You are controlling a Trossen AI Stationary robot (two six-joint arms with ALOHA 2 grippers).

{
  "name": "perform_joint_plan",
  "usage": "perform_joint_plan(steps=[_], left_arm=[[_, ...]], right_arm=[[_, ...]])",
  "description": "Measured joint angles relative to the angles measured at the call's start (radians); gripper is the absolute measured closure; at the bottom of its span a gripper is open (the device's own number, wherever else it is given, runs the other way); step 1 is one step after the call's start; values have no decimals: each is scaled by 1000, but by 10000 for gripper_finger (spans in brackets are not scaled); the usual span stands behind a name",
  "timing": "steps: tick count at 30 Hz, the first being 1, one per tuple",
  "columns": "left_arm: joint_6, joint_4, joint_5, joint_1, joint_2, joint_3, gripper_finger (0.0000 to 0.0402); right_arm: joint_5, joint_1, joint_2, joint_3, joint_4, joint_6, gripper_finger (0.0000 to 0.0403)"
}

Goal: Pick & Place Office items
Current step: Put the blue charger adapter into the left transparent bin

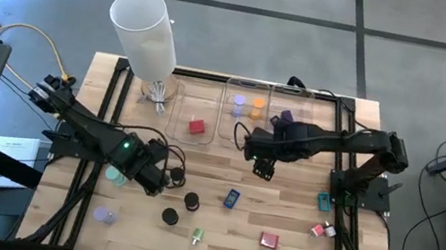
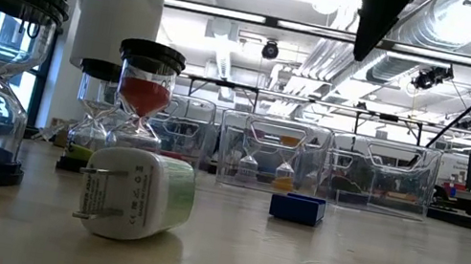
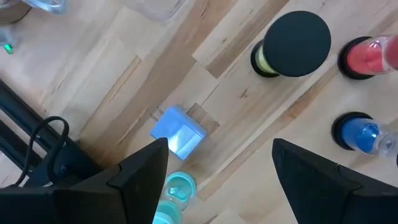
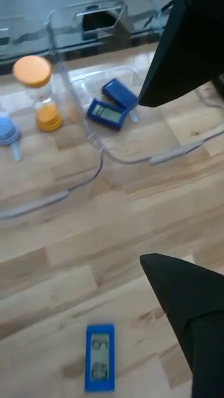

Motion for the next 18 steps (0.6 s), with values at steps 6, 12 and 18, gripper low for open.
perform_joint_plan(steps=[6,12,18], left_arm=[[-62,-37,0,-10,0,0,121],[-145,-101,-24,-18,0,0,96],[-221,-153,-65,-16,0,0,83]], right_arm=[[0,37,0,0,40,0,8],[0,75,0,0,42,26,8],[-1,114,0,0,44,44,8]])
